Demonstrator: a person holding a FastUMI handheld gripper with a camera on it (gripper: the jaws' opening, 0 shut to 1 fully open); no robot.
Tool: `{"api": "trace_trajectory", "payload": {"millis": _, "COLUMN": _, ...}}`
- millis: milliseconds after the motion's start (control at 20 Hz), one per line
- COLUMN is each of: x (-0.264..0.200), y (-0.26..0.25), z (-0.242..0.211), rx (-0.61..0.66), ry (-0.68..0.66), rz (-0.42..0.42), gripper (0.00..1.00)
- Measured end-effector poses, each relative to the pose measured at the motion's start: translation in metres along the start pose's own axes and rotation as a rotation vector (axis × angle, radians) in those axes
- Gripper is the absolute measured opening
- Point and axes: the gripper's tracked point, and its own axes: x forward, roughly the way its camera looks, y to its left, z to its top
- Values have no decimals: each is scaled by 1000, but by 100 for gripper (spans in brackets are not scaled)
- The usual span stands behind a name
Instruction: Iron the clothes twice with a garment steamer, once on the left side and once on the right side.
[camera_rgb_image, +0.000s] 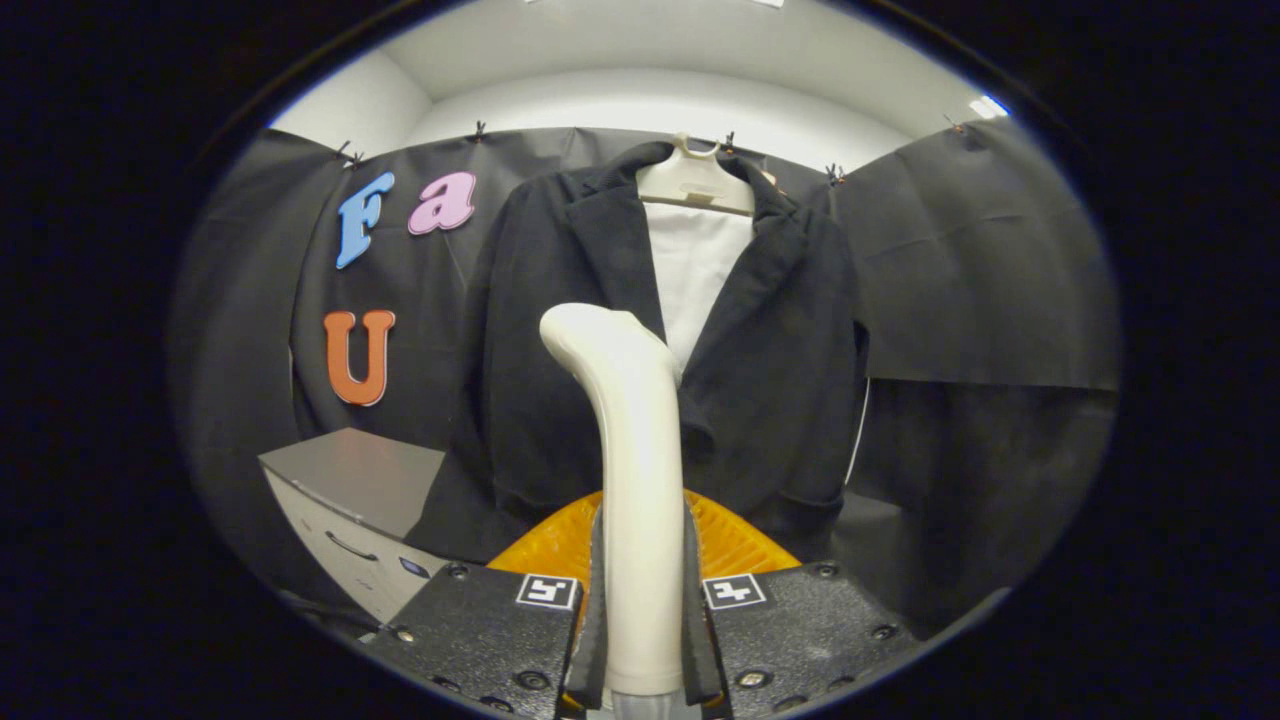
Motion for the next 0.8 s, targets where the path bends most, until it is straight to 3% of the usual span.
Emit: {"api": "trace_trajectory", "payload": {"millis": 800, "x": -18, "y": -10, "z": -80, "rx": -54, "ry": 172, "rz": -16, "gripper": 33}}
